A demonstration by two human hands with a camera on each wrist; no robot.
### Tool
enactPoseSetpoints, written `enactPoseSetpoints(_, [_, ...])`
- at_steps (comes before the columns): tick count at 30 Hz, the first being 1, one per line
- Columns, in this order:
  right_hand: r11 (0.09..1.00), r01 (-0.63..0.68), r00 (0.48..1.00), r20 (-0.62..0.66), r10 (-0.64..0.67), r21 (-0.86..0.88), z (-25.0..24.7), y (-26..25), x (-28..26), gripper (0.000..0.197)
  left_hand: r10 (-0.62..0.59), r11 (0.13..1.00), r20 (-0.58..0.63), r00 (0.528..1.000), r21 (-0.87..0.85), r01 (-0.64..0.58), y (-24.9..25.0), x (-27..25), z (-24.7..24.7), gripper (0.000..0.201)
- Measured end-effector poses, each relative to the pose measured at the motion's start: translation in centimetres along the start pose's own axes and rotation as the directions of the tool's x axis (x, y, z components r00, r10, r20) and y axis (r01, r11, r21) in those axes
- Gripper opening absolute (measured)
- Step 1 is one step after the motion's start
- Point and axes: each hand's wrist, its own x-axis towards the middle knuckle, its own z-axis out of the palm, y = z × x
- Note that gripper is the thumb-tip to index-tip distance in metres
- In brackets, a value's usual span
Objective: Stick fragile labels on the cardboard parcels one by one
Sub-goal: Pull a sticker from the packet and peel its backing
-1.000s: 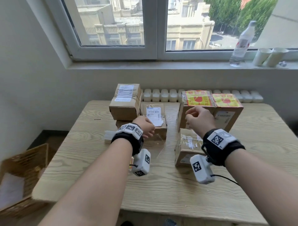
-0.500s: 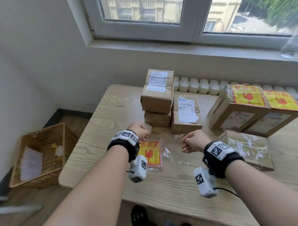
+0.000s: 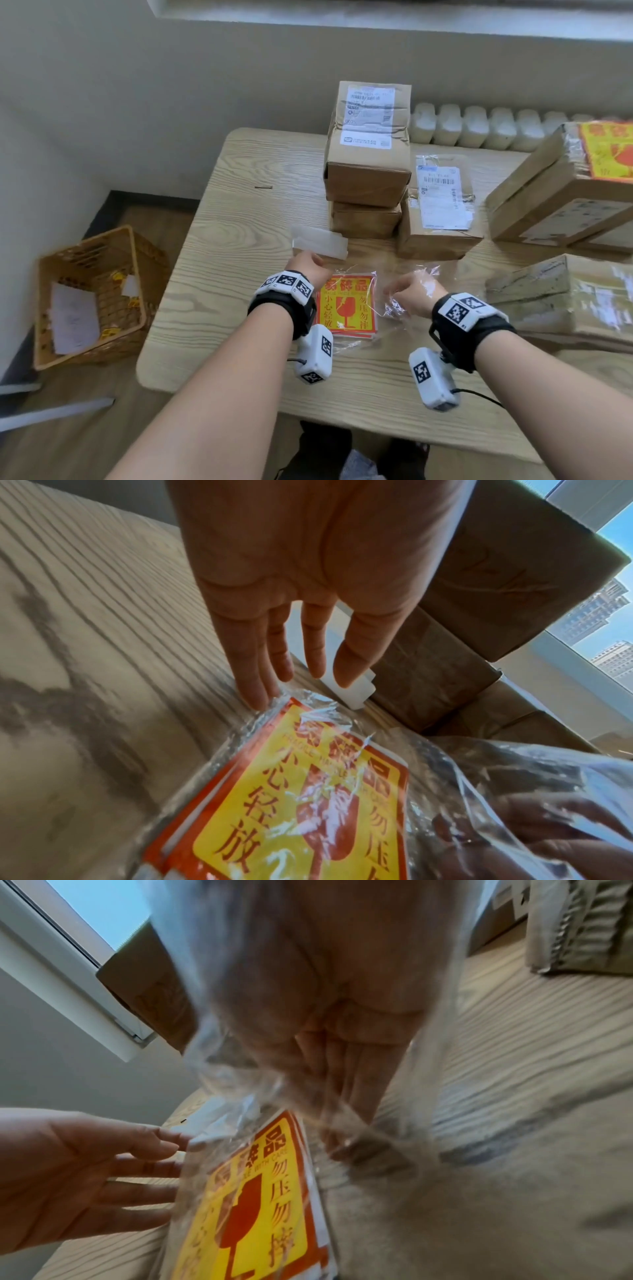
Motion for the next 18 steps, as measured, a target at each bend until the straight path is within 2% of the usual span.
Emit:
enactPoseSetpoints(2, [0.997,-0.019,1.000,-0.022,0.021,0.073,0.9,-0.1,0.6,0.030,-0.006,1.000,0.003,1.000,0.011,0.006,-0.3,0.4,0.0,0.038])
enactPoseSetpoints(5, [0.981,-0.055,0.995,-0.068,0.069,0.189,2.1,-0.2,1.5,0.012,-0.016,1.000,0.023,1.000,0.001,0.016,-0.6,0.8,-0.2,0.036])
enactPoseSetpoints(6, [0.973,-0.064,0.994,-0.071,0.082,0.222,2.5,-0.3,1.8,0.012,-0.015,1.000,0.027,1.000,-0.007,0.015,-0.7,1.0,-0.2,0.034])
enactPoseSetpoints(10, [0.929,-0.106,0.987,-0.078,0.142,0.354,3.6,-0.8,2.6,0.030,-0.020,0.998,0.037,0.999,-0.058,0.022,-1.0,1.4,-0.2,0.019])
enactPoseSetpoints(13, [0.890,-0.137,0.979,-0.078,0.189,0.436,4.1,-1.2,2.5,0.040,-0.021,0.996,0.049,0.999,-0.088,0.025,-1.0,1.6,-0.2,0.016])
enactPoseSetpoints(18, [0.869,-0.143,0.978,-0.066,0.197,0.474,4.3,-1.6,2.6,0.041,-0.017,0.992,0.054,0.998,-0.121,0.023,-1.3,1.9,0.0,0.018])
